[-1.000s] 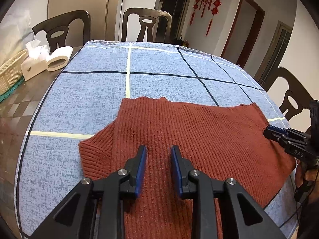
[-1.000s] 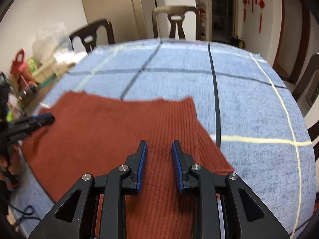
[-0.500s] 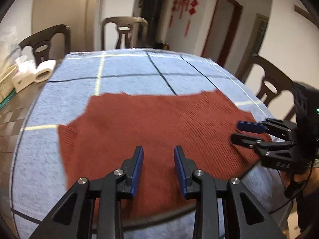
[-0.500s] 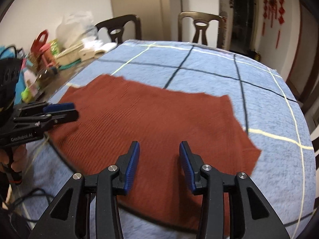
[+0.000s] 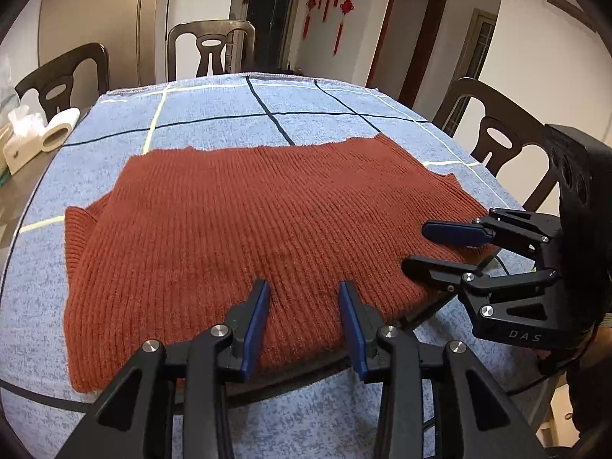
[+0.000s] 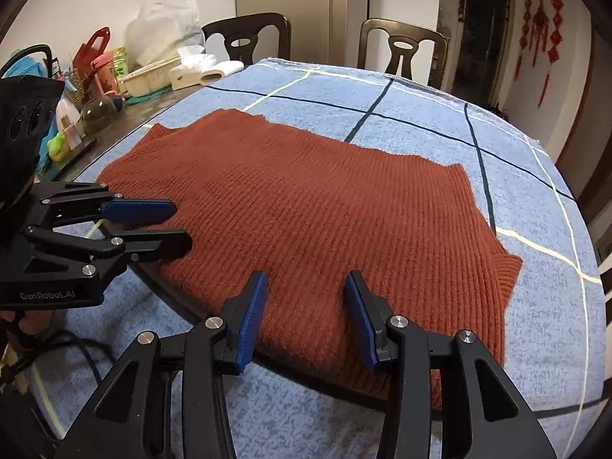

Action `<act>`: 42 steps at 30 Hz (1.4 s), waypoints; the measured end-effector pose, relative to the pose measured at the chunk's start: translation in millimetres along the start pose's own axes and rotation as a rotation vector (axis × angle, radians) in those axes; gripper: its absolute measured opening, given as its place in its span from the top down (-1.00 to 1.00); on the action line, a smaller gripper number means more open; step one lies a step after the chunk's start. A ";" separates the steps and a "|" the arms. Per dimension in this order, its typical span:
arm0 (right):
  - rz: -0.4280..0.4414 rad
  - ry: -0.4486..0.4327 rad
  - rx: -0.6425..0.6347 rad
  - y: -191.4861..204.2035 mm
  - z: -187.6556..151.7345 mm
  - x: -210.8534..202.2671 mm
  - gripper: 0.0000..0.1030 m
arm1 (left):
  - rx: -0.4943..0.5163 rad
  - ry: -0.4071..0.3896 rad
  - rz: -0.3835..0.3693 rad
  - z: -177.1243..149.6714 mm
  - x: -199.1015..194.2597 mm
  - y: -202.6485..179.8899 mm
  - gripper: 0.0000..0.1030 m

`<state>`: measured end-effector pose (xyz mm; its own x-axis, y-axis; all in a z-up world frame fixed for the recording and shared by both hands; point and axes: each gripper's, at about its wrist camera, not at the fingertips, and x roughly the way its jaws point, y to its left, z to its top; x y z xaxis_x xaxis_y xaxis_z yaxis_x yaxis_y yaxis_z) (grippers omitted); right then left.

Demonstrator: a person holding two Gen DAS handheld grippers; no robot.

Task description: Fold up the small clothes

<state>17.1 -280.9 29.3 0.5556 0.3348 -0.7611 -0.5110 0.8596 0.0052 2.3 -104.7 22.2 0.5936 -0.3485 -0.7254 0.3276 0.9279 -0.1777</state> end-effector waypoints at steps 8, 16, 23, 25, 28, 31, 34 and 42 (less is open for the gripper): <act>-0.067 -0.038 0.065 -27.6 1.1 -19.0 0.15 | -0.078 -0.031 0.086 7.8 -14.4 21.7 0.22; -0.087 -0.020 0.176 -63.6 -8.3 -14.3 0.15 | -0.166 -0.017 0.181 7.1 -10.8 54.1 0.22; -0.095 -0.026 0.170 -62.7 -4.4 -13.8 0.15 | -0.177 -0.030 0.188 6.1 -13.3 52.3 0.22; -0.099 -0.039 0.184 -65.3 -3.2 -16.0 0.15 | -0.189 -0.037 0.189 7.9 -15.5 55.6 0.22; -0.096 -0.048 0.207 -72.4 -2.1 -15.6 0.15 | -0.198 -0.046 0.203 9.5 -16.2 60.3 0.22; -0.084 -0.040 0.225 -76.7 -2.2 -10.2 0.15 | -0.205 -0.037 0.201 8.3 -11.8 63.7 0.22; -0.085 -0.043 0.225 -77.4 -1.2 -9.0 0.15 | -0.194 -0.039 0.207 7.9 -10.1 62.4 0.22; -0.080 -0.047 0.232 -80.3 2.0 -9.5 0.15 | -0.211 -0.050 0.208 12.4 -15.5 68.4 0.22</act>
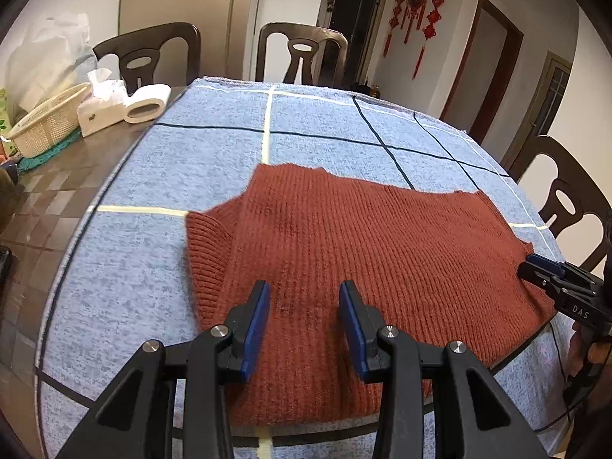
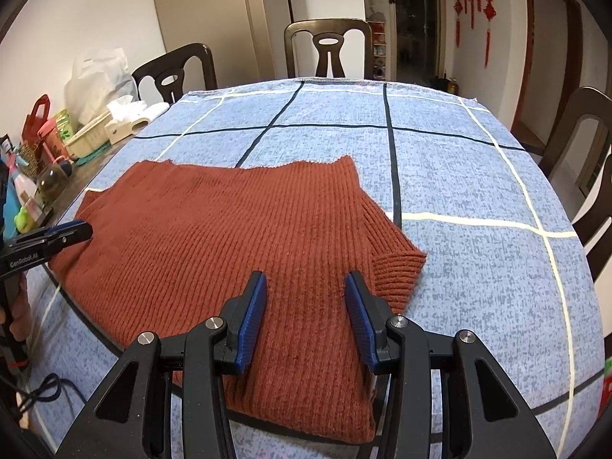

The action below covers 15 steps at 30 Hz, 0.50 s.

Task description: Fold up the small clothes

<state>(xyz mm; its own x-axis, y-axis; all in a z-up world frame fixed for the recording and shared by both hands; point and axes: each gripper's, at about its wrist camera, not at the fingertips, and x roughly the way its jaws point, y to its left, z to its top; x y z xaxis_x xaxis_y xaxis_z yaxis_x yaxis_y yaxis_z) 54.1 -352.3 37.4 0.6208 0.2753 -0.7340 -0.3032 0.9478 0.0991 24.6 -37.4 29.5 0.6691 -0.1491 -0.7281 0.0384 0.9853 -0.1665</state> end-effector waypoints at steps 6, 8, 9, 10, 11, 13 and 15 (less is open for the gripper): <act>-0.002 -0.010 -0.004 0.9 4.8 -1.3 0.15 | -0.027 -0.024 0.024 6.5 -3.9 11.2 0.08; -0.002 -0.012 -0.005 1.2 6.2 -1.6 0.15 | -0.035 -0.025 0.040 7.7 -2.8 16.0 0.03; -0.002 -0.014 -0.007 1.7 7.0 -2.1 0.15 | -0.042 -0.025 0.050 8.2 -2.2 18.5 0.02; 0.000 -0.017 -0.009 2.3 7.5 -2.9 0.15 | -0.050 -0.026 0.054 8.7 -1.6 21.7 0.00; 0.003 -0.019 -0.012 3.1 8.0 -3.5 0.15 | -0.059 -0.028 0.056 9.0 -0.8 25.0 -0.02; 0.010 -0.020 -0.018 4.7 8.5 -3.1 0.15 | -0.078 -0.022 0.050 8.6 3.9 31.7 -0.06; 0.012 -0.016 -0.021 5.1 7.8 -1.4 0.15 | -0.116 0.005 0.031 7.5 11.6 40.0 -0.06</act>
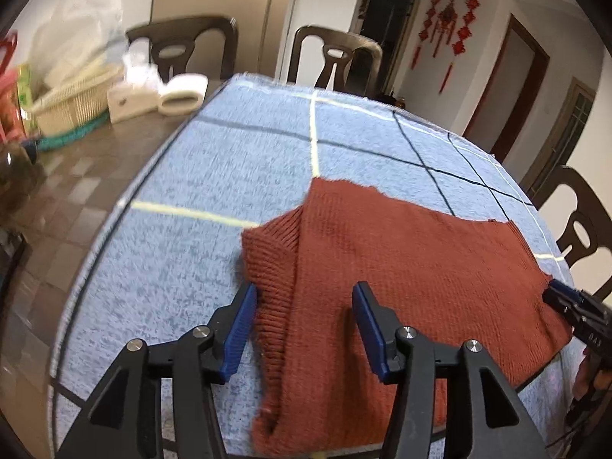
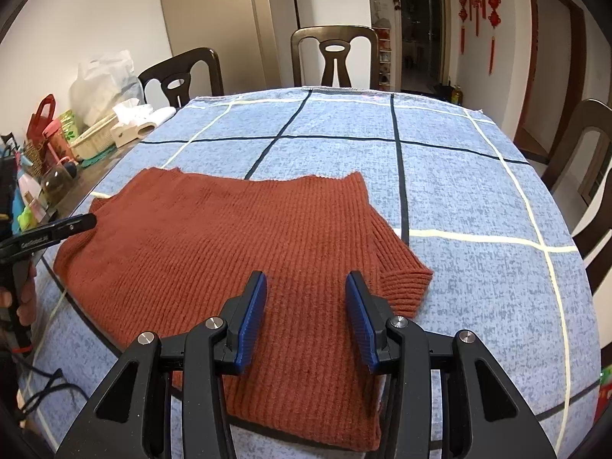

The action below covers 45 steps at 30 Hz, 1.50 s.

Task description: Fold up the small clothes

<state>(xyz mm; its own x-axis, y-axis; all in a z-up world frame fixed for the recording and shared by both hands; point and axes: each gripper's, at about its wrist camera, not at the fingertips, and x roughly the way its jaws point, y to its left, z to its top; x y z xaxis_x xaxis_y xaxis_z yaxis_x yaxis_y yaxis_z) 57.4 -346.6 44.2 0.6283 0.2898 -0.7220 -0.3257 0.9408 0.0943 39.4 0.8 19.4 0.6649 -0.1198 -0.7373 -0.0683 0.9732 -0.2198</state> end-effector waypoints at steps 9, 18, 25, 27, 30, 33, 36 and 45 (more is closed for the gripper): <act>0.009 0.013 0.009 -1.6 -2.0 4.6 0.15 | -0.048 0.010 -0.060 -5.4 4.2 5.4 -0.13; 0.015 0.011 0.010 -2.2 -4.7 3.6 0.15 | -0.097 -0.004 -0.099 1.8 10.2 15.4 -0.13; 0.019 0.011 0.014 -3.9 -6.4 1.9 0.15 | -0.083 0.011 -0.138 -5.2 4.9 6.4 -0.13; 0.018 0.011 0.014 -3.8 -6.8 1.6 0.15 | -0.071 0.017 -0.148 -7.9 3.2 1.7 -0.13; 0.019 0.011 0.015 -3.8 -6.8 1.6 0.15 | -0.051 0.018 -0.136 -8.5 4.3 -2.6 -0.13; 0.020 0.010 0.016 -3.9 -7.2 0.6 0.15 | -0.044 0.021 -0.114 -7.0 6.0 -4.0 -0.07; 0.023 0.008 0.017 -3.7 -7.2 -0.8 0.15 | -0.030 0.023 -0.085 -6.3 6.8 -5.6 0.16; 0.027 0.005 0.024 -3.8 -6.9 -3.3 0.15 | -0.012 0.022 -0.074 -2.8 -0.6 -10.2 0.62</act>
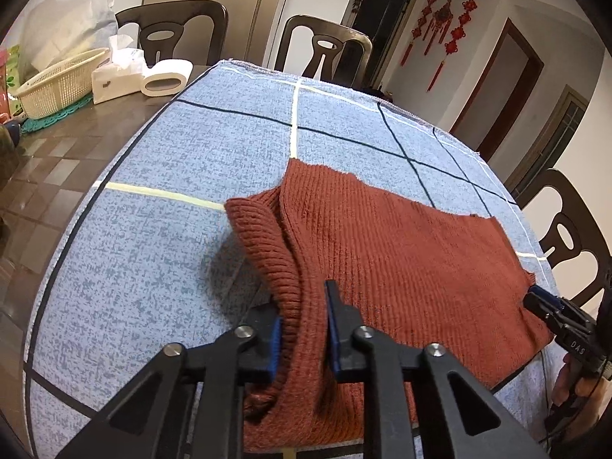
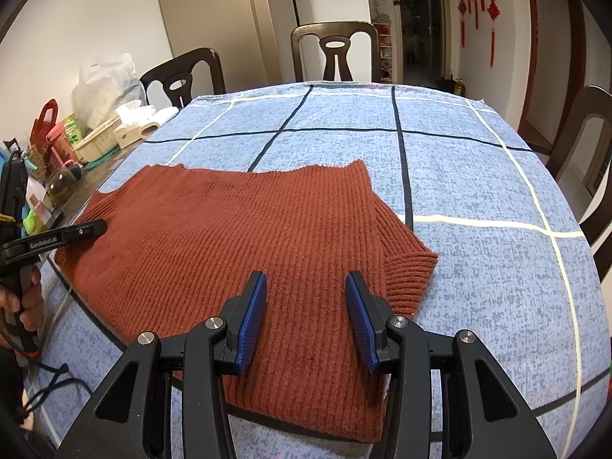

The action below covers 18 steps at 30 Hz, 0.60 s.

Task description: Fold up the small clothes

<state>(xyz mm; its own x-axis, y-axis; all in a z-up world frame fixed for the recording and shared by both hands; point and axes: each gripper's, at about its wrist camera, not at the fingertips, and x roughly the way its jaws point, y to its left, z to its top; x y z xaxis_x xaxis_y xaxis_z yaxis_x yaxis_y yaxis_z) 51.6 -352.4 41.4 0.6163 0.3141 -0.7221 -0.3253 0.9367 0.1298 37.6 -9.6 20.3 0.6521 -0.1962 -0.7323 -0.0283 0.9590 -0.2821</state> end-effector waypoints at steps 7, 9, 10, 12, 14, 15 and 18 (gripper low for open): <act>0.003 -0.009 0.007 0.3 0.5 -3.4 0.15 | 0.016 -0.034 -0.146 20.0 -22.5 -16.8 0.67; 0.007 -0.015 0.011 0.6 0.8 -5.5 0.15 | 0.028 -0.041 -0.204 26.3 -26.1 -27.2 0.68; 0.009 -0.017 0.013 0.6 0.7 -6.6 0.15 | 0.030 -0.040 -0.239 29.6 -26.6 -33.0 0.69; 0.009 -0.020 0.015 0.6 0.4 -8.3 0.15 | 0.037 -0.037 -0.286 33.9 -25.3 -44.2 0.70; 0.007 -0.023 0.017 -0.1 -0.4 -10.8 0.15 | 0.048 -0.029 -0.325 36.8 -20.9 -57.6 0.70; 0.007 -0.024 0.018 -0.4 -0.1 -11.3 0.15 | 0.054 -0.021 -0.344 38.0 -18.4 -63.4 0.70; 0.011 -0.030 0.033 -3.2 -0.4 -13.9 0.15 | 0.085 0.017 -0.383 33.6 -3.8 -85.5 0.70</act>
<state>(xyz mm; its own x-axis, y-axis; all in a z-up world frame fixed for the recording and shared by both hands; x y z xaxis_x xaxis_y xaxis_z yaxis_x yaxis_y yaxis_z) 43.8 -359.7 50.8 0.6340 0.3282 -0.7003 -0.3087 0.9376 0.1600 63.0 -84.0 68.0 0.5907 -0.5462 -0.5939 0.2786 0.8288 -0.4852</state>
